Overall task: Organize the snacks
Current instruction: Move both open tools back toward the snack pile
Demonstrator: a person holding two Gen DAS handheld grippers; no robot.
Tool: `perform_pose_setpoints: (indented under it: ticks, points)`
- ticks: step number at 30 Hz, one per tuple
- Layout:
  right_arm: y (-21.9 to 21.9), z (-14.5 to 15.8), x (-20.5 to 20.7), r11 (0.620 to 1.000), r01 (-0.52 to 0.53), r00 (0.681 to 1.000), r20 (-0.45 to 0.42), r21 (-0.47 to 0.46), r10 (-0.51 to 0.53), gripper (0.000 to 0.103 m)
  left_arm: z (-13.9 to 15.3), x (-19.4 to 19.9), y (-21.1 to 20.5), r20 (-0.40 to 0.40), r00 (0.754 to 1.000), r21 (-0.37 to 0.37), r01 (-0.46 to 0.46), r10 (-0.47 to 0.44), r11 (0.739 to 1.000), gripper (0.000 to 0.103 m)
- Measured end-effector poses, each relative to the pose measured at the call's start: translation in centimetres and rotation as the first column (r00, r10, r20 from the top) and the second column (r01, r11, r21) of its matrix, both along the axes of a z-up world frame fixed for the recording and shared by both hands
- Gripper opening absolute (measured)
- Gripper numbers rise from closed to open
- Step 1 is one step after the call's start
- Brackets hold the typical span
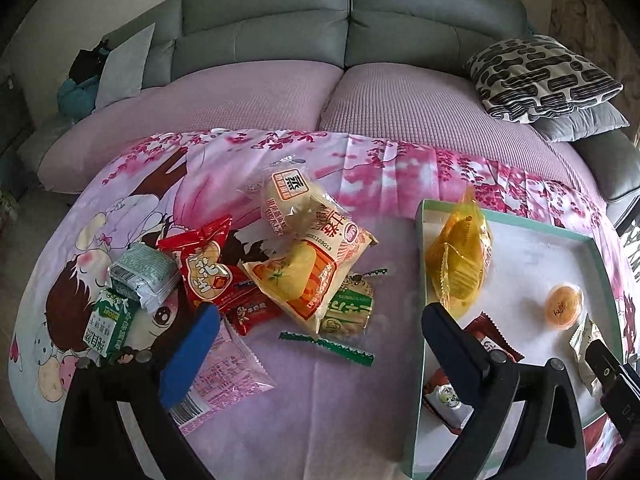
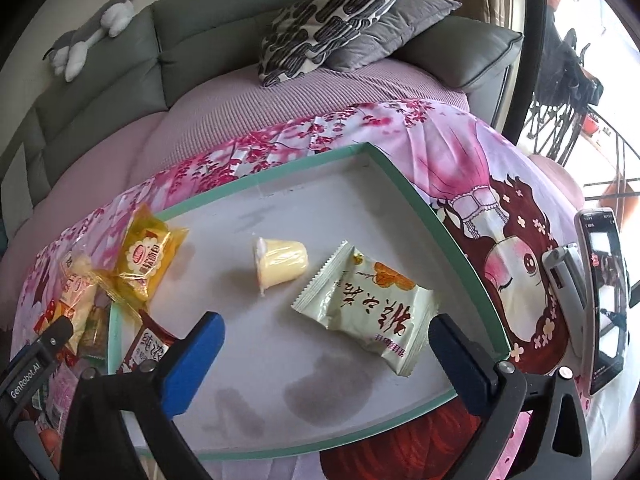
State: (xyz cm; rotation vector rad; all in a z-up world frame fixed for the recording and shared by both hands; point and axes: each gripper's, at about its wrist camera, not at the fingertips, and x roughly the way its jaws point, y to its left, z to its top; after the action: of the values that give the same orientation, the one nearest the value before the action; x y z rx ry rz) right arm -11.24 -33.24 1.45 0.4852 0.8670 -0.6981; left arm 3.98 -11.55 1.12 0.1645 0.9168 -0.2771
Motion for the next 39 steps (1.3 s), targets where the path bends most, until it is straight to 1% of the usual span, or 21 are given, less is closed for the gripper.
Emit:
perform_pose_setpoints:
  ticks: [5, 10, 12, 16, 18, 20, 22, 24, 28, 33, 35, 39]
  points:
    - [0.5, 0.3, 0.2, 1.000, -0.011, 1.000, 0.004, -0.016, 0.011, 0.103, 0.3, 0.2, 0.5, -0.002, 1.000, -0.010, -0.002, 0.002, 1.000, 0.101]
    - [1.0, 0.6, 0.7, 0.999, -0.030, 1.000, -0.002, -0.033, 0.030, 0.103, 0.7, 0.3, 1.1, -0.006, 0.999, 0.016, 0.037, -0.037, 0.999, 0.101]
    - [1.2, 0.9, 0.7, 0.999, -0.030, 0.999, 0.011, -0.041, 0.031, 0.103, 1.0, 0.3, 1.6, -0.005, 0.999, 0.019, 0.039, -0.039, 0.999, 0.101]
    - [1.9, 2.2, 0.7, 0.997, -0.019, 0.998, 0.066, -0.072, 0.024, 0.103, 1.8, 0.6, 3.3, 0.011, 1.000, 0.022, 0.021, -0.021, 1.000, 0.101]
    - [2.6, 2.7, 1.0, 0.997, -0.036, 0.994, 0.098, -0.073, 0.043, 0.103, 2.2, 0.7, 4.1, 0.024, 0.999, 0.041, 0.020, -0.021, 0.999, 0.101]
    - [3.4, 3.0, 1.5, 0.996, -0.059, 0.990, 0.123, -0.072, 0.068, 0.103, 2.5, 0.8, 4.9, 0.041, 0.999, 0.075, 0.018, -0.021, 0.997, 0.101]
    - [4.2, 3.1, 2.1, 0.994, -0.085, 0.987, 0.131, -0.070, 0.093, 0.103, 2.7, 0.9, 5.8, 0.066, 0.998, 0.116, 0.003, -0.011, 0.993, 0.101]
    - [5.2, 3.0, 2.9, 0.991, -0.122, 0.982, 0.140, -0.063, 0.130, 0.103, 2.9, 1.1, 6.7, 0.076, 0.997, 0.141, -0.008, -0.003, 0.990, 0.101]
    - [7.3, 2.7, 4.2, 0.983, -0.180, 0.971, 0.150, -0.043, 0.184, 0.103, 3.4, 1.7, 9.2, 0.087, 0.996, 0.157, -0.046, 0.033, 0.987, 0.101]
    - [9.9, 2.2, 5.9, 0.967, -0.253, 0.954, 0.165, -0.008, 0.251, 0.103, 3.5, 2.8, 13.1, 0.101, 0.989, 0.207, -0.130, 0.111, 0.970, 0.101]
    - [10.9, 2.0, 6.4, 0.960, -0.281, 0.946, 0.170, 0.006, 0.276, 0.103, 3.5, 3.1, 14.6, 0.096, 0.986, 0.203, -0.155, 0.138, 0.967, 0.101]
    - [13.3, 1.5, 7.5, 0.941, -0.338, 0.928, 0.175, 0.028, 0.328, 0.103, 3.6, 3.6, 17.6, 0.066, 0.978, 0.152, -0.203, 0.195, 0.967, 0.101]
